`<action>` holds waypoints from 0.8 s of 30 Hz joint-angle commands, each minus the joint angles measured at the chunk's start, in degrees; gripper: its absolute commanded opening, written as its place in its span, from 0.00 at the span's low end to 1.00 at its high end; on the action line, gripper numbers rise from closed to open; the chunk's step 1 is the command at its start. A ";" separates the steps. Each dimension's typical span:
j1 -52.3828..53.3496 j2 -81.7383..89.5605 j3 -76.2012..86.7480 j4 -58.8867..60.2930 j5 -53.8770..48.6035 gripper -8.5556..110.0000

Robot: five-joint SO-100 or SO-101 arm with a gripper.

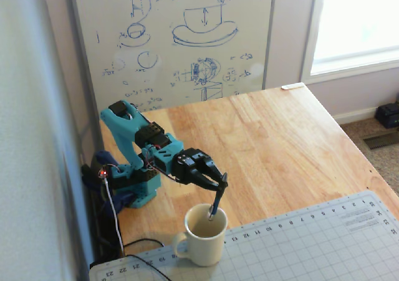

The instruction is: Grasp a pen and put it in a mug.

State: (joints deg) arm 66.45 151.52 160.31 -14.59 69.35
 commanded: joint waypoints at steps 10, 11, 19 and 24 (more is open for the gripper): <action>-0.26 1.23 -0.53 -1.67 -0.79 0.08; -0.26 1.23 -0.44 -1.41 -0.88 0.08; -0.26 1.49 -0.88 -1.41 -0.88 0.16; -0.44 2.11 -1.49 -1.49 -0.88 0.16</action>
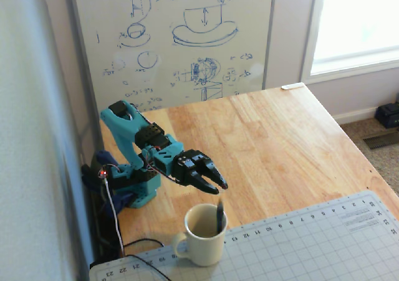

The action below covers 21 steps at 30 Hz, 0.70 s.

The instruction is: Grasp a pen and put it in a mug.

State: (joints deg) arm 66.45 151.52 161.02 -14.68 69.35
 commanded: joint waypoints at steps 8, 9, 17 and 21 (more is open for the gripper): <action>-5.89 1.85 -5.54 -1.23 -12.83 0.14; -7.03 1.85 -5.89 -1.14 -16.17 0.13; -19.51 2.11 -7.73 -1.14 -41.22 0.09; -27.51 2.11 -7.82 -1.05 -51.24 0.10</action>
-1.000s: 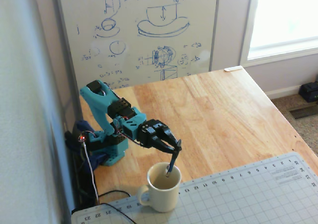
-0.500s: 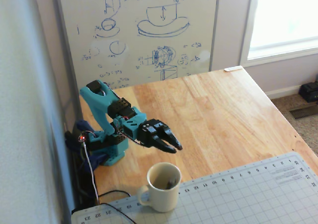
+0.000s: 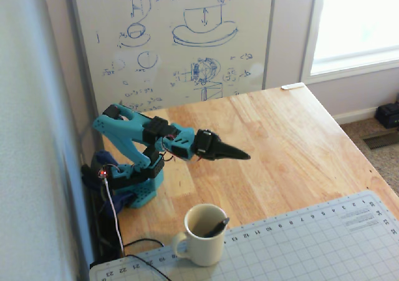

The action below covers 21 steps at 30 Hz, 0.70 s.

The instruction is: Grasp a pen and put it in a mug.

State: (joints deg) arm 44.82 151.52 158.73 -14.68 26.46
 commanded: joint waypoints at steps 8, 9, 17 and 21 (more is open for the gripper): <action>-22.32 2.64 -5.63 11.78 -28.65 0.10; -23.91 3.60 -5.63 14.41 -29.79 0.10; -33.84 11.25 -4.92 39.99 -32.70 0.10; -38.50 14.33 -5.45 53.09 -32.70 0.10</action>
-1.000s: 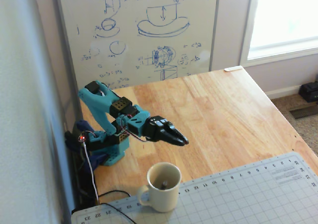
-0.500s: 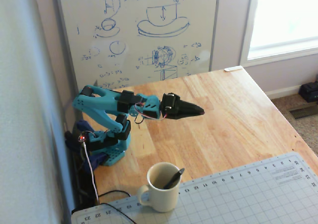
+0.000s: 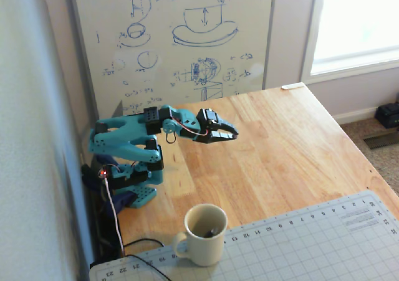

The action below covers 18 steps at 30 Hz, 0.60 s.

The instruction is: Grasp a pen and put it in a mug.

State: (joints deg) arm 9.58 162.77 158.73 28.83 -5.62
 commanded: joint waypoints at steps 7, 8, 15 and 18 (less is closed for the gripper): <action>-7.82 7.38 -4.66 26.19 -0.53 0.09; -8.35 7.82 -4.66 28.56 -0.53 0.09; -11.51 13.45 -4.57 40.52 0.00 0.09; -12.39 15.73 -2.90 42.63 0.09 0.09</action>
State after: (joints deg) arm -1.85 176.92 158.73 69.43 -5.62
